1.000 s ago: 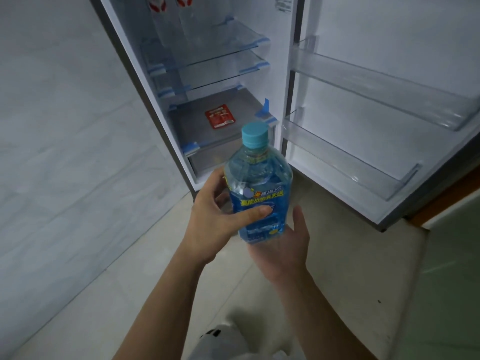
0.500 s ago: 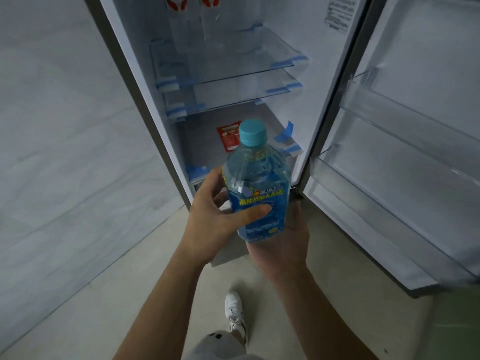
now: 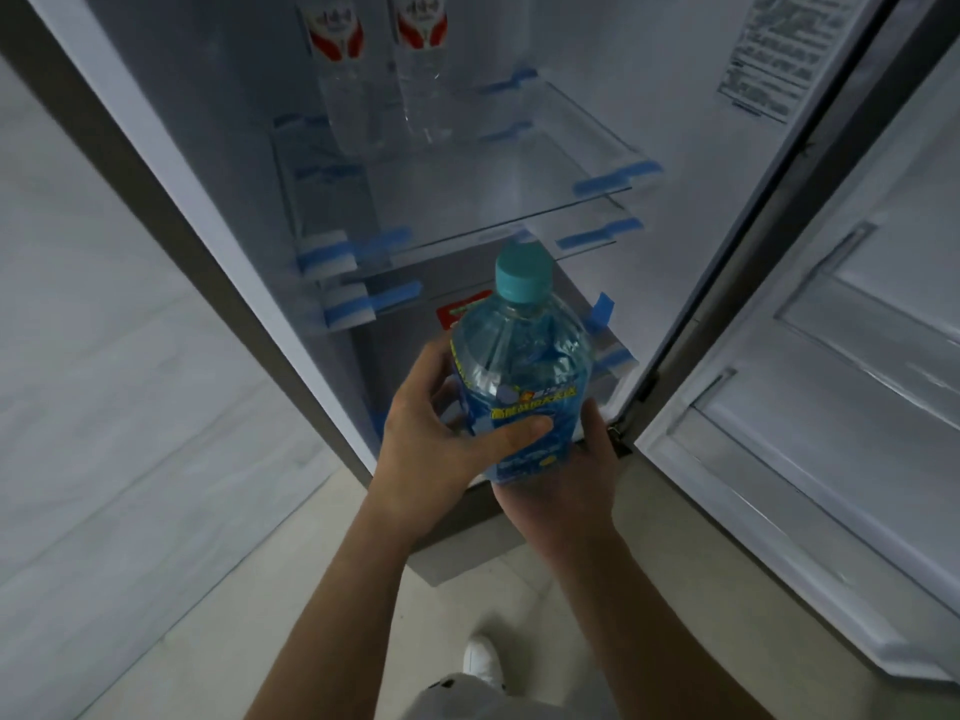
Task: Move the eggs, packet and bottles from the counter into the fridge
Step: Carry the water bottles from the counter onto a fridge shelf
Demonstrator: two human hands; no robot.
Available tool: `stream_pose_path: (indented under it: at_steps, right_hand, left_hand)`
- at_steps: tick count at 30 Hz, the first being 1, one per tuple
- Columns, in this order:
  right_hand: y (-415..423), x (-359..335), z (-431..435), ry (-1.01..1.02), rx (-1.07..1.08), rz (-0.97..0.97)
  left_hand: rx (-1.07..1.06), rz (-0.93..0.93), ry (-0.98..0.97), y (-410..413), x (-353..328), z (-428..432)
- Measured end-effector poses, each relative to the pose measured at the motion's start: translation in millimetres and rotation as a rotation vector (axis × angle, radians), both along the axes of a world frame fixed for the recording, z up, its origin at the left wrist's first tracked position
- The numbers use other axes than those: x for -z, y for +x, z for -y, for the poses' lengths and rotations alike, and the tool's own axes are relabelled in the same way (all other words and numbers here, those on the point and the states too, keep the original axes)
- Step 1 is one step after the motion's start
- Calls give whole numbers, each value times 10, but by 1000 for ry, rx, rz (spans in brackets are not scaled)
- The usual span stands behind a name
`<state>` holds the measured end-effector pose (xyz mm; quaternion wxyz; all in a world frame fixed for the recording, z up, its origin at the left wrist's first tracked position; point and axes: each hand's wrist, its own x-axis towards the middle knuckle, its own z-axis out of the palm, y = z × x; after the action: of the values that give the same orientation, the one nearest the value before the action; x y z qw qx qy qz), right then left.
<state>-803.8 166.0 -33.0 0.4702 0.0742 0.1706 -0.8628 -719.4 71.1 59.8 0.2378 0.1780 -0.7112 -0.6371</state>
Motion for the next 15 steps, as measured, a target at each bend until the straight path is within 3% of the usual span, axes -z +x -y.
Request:
stream_pose_path:
  at_steps: [15]
  right_hand:
    - [-722,-211,405,-99,-105,31]
  left_hand:
    - [-125,-4,-23,-631,-111,355]
